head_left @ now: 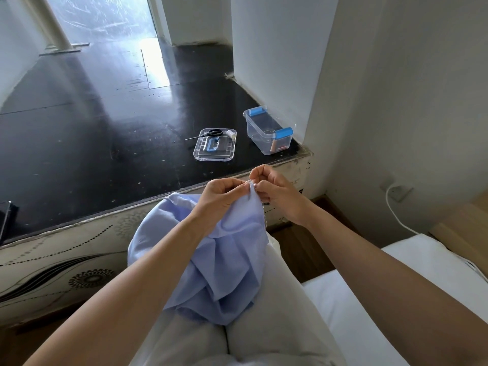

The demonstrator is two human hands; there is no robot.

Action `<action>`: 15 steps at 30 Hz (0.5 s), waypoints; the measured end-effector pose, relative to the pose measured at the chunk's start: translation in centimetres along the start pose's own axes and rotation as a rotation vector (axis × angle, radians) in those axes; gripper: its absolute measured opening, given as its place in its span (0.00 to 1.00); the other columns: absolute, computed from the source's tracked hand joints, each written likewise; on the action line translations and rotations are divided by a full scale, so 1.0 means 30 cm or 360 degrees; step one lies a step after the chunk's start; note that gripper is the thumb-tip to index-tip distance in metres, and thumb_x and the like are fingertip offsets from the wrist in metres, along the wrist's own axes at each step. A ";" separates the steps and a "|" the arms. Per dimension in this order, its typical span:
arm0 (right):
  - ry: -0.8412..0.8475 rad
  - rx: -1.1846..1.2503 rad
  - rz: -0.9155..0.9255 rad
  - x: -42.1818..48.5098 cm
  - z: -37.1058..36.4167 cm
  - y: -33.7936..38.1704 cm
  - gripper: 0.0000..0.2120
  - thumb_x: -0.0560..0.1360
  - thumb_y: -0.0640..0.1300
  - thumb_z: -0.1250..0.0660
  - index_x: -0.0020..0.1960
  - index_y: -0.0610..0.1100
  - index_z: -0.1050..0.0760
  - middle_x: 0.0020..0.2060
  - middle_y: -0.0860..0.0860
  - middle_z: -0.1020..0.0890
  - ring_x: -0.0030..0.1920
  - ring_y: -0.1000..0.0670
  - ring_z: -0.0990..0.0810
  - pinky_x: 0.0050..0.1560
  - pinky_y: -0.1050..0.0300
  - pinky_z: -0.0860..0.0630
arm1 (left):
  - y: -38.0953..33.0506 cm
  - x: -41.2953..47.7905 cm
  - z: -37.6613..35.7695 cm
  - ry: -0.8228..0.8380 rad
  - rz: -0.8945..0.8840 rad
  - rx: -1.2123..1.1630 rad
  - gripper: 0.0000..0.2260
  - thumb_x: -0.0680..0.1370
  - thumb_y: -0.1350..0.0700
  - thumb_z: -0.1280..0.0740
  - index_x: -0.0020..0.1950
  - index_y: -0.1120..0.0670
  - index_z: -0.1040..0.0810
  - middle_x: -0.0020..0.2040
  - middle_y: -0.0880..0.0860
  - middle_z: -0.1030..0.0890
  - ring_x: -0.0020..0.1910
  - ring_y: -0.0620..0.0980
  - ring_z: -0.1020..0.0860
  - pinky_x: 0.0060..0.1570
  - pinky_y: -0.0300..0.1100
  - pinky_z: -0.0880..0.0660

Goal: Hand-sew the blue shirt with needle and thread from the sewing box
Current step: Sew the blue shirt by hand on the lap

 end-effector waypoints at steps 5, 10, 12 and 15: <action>-0.0026 -0.0020 -0.0031 0.004 0.000 0.008 0.08 0.82 0.37 0.45 0.54 0.49 0.32 0.42 0.50 0.25 0.40 0.55 0.23 0.42 0.66 0.23 | 0.000 0.002 -0.002 -0.0039 0.0018 0.0000 0.08 0.72 0.49 0.31 0.46 0.52 0.18 0.42 0.52 0.18 0.42 0.48 0.20 0.43 0.40 0.20; -0.0088 -0.0120 0.0057 0.004 0.007 -0.001 0.08 0.78 0.45 0.38 0.57 0.49 0.31 0.47 0.50 0.24 0.45 0.55 0.23 0.44 0.67 0.25 | 0.006 0.006 0.013 -0.0108 -0.0011 0.0044 0.04 0.76 0.54 0.30 0.45 0.53 0.17 0.41 0.53 0.18 0.41 0.48 0.22 0.43 0.41 0.23; -0.0253 -0.0401 0.0216 -0.001 0.028 -0.002 0.12 0.74 0.51 0.36 0.57 0.52 0.29 0.56 0.52 0.24 0.55 0.57 0.24 0.50 0.69 0.28 | 0.005 0.017 0.027 -0.0208 -0.0062 0.0114 0.04 0.77 0.55 0.29 0.45 0.54 0.17 0.40 0.52 0.18 0.41 0.46 0.23 0.41 0.38 0.25; -0.0463 -0.0617 0.0531 -0.011 0.036 0.019 0.07 0.75 0.47 0.29 0.51 0.55 0.24 0.60 0.54 0.25 0.59 0.63 0.28 0.54 0.76 0.34 | 0.005 0.027 0.037 -0.0311 -0.0088 0.0172 0.06 0.76 0.55 0.28 0.46 0.57 0.16 0.40 0.53 0.18 0.39 0.45 0.23 0.39 0.36 0.26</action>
Point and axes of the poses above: each hand's wrist, its own x-axis towards the middle knuckle, its own z-axis out of the back of the hand, y = z × x, the point moved 4 cm from there along x, towards the middle knuckle
